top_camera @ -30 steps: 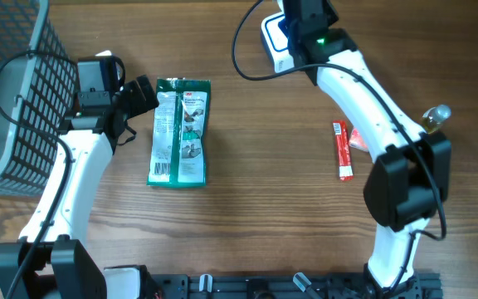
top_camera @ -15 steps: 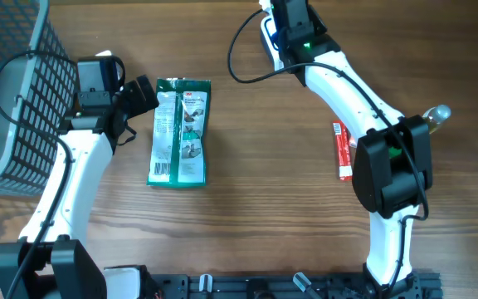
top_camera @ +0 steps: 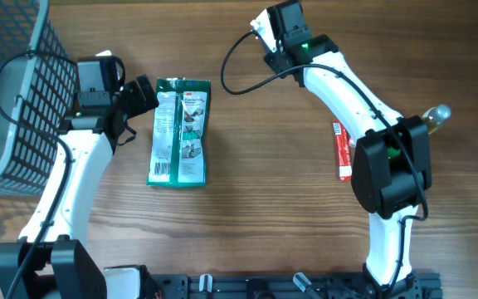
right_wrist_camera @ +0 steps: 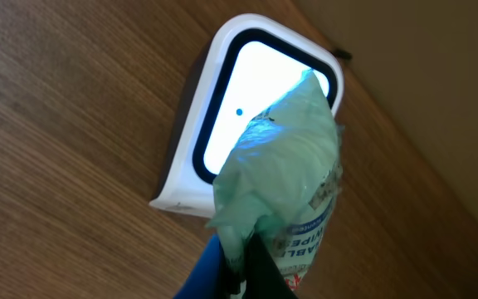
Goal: Scan the item barcode
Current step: 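Hold the wipes pack in front of the scanner window, then carry the wipes pack down and release it on the table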
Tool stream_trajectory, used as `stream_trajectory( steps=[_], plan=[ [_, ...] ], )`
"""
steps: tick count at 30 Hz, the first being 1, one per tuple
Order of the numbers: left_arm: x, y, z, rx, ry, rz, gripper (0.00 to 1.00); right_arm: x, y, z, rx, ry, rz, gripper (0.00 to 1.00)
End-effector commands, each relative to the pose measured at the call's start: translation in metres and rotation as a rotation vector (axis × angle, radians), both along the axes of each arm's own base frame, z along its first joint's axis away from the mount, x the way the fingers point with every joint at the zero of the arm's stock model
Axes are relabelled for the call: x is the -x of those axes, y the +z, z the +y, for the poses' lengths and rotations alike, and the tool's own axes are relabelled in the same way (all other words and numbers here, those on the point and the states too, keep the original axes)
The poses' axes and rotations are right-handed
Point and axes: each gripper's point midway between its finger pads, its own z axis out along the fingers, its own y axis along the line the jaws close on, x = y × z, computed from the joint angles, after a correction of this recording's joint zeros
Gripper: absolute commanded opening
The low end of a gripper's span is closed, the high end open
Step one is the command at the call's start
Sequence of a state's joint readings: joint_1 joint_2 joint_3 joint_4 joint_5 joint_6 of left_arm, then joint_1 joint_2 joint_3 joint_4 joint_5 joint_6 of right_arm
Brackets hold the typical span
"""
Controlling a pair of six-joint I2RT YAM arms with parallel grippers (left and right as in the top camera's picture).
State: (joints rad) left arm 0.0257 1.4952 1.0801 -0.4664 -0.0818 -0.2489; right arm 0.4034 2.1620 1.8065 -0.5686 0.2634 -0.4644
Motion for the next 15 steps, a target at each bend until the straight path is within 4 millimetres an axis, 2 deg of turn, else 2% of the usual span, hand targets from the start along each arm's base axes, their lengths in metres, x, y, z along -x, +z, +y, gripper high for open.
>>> stream_trajectory(
  steps=[1, 2, 5, 6, 8, 9, 11, 15],
  plan=[
    [-0.002, 0.005, 0.003, -0.013, 0.003, -0.011, 1.00, 0.006, -0.010, 0.009, -0.044, 0.017, 0.041, 0.04],
    [-0.002, 0.005, 0.003, -0.013, 0.003, -0.011, 1.00, 0.005, -0.005, 0.006, -0.035, 0.003, 0.028, 0.04],
    [-0.002, 0.005, 0.003, -0.013, 0.003, -0.011, 1.00, 0.002, 0.036, -0.014, -0.011, -0.108, -0.071, 0.04],
    [-0.002, 0.005, 0.003, -0.013, 0.003, -0.011, 1.00, 0.007, 0.055, -0.017, -0.018, -0.110, -0.086, 0.04],
    [-0.002, 0.005, 0.003, -0.013, 0.003, -0.011, 1.00, 0.023, 0.077, -0.023, -0.023, -0.113, -0.081, 0.04],
    [-0.002, 0.005, 0.003, -0.013, 0.003, -0.011, 1.00, 0.036, 0.085, -0.026, -0.029, -0.115, -0.053, 0.04],
    [-0.002, 0.005, 0.003, -0.013, 0.003, -0.011, 1.00, 0.070, 0.085, -0.026, -0.047, -0.069, 0.069, 0.04],
    [-0.002, 0.005, 0.003, -0.013, 0.003, -0.011, 1.00, 0.167, 0.049, -0.013, -0.138, 0.039, 0.520, 0.04]
  ],
)
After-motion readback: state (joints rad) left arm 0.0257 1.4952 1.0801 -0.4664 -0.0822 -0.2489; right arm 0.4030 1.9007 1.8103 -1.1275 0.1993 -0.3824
